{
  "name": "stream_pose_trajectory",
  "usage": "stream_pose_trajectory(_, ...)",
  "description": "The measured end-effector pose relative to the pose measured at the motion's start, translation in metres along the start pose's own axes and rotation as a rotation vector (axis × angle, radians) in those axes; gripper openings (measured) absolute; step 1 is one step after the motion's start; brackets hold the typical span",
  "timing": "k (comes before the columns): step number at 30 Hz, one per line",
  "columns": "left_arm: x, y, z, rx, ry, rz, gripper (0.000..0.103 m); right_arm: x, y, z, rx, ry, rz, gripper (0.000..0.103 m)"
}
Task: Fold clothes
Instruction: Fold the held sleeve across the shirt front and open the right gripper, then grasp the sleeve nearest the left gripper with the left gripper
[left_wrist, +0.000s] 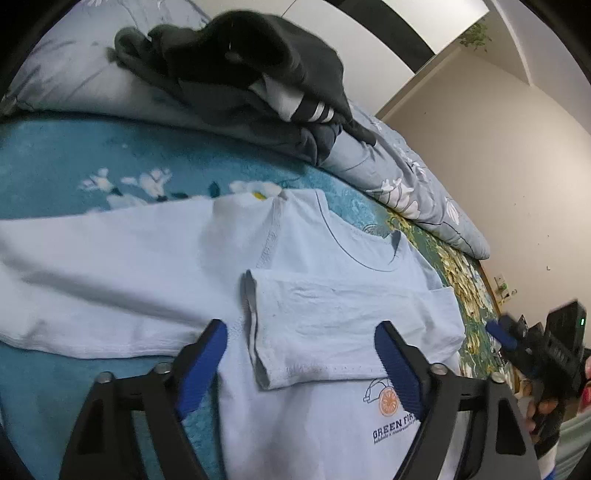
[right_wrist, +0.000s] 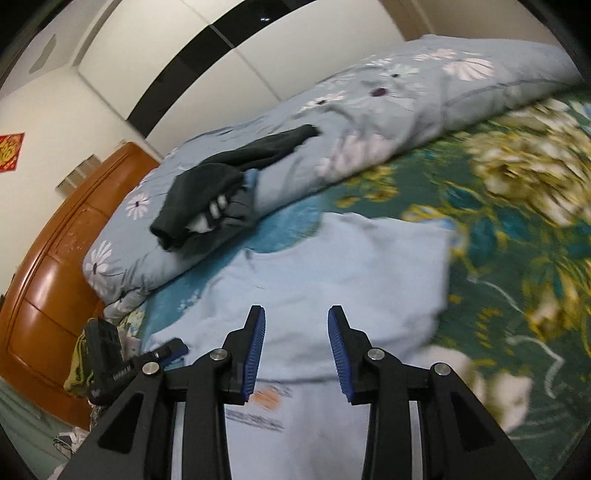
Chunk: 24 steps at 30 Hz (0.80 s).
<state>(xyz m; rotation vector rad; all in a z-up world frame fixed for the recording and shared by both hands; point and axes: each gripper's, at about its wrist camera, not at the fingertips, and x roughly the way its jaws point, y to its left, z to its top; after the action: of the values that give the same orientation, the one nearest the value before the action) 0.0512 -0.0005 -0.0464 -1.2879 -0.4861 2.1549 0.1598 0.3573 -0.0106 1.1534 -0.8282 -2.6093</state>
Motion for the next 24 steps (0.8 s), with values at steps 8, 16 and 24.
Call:
stream_pose_trajectory(8, 0.021, 0.015, 0.005, -0.087, 0.015, -0.016, 0.017, 0.000, -0.030, -0.012, 0.057, 0.009, -0.003, 0.036)
stream_pose_trajectory(16, -0.001, 0.005, 0.014, -0.010, -0.075, -0.002, 0.004, -0.003, -0.062, -0.011, 0.111, -0.016, -0.058, 0.036)
stream_pose_trajectory(24, 0.004, 0.027, 0.025, -0.045, -0.076, 0.046, 0.004, 0.009, -0.070, -0.018, 0.065, 0.019, -0.118, 0.036)
